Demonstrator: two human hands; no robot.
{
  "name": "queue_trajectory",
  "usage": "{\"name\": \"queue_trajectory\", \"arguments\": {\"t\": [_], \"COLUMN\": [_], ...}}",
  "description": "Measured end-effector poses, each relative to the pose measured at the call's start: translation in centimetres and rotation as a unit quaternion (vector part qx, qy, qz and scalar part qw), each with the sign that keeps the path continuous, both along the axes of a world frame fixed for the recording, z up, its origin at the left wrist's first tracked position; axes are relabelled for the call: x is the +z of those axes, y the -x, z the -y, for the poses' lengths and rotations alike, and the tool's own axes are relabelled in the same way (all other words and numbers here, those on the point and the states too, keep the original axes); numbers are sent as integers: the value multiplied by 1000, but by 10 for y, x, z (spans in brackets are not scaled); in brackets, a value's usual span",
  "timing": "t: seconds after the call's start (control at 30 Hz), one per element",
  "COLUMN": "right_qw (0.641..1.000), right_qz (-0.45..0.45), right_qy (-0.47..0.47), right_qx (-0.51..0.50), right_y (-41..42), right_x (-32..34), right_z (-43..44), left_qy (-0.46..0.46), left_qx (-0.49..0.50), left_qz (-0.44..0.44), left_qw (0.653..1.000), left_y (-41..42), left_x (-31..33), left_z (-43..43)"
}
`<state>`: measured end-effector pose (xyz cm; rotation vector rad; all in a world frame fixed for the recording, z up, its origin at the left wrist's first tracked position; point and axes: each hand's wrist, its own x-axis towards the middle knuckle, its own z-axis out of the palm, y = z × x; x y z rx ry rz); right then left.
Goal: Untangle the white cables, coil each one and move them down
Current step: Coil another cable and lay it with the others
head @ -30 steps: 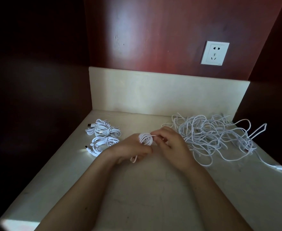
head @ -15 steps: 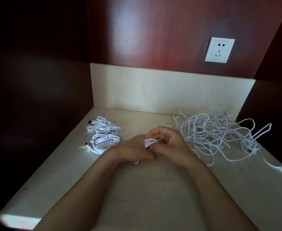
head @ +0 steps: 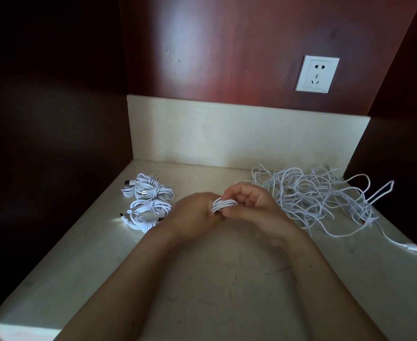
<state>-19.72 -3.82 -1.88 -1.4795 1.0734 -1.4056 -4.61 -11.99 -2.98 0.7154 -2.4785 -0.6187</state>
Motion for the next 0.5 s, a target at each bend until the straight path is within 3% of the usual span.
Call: {"name": "queue_trajectory", "arguments": {"t": [0.13,0.27,0.5], "right_qw": [993,971,960], "right_qz": [113,233,270], "right_qy": [-29,-53,-69], "right_qx": [-24,-29,-33], "right_y": [-2,-6,-7], "right_x": [1,4,-1], "right_z": [3,6,9], "left_qy": [3,-62,-183], "left_qx": [34,69,13], "left_qz": [-95,-190,-301], "left_qw": [995,977,936], "left_y": [5,8,6], "left_x": [-2,1,-1], "left_z": [-1,-5,-10]}}
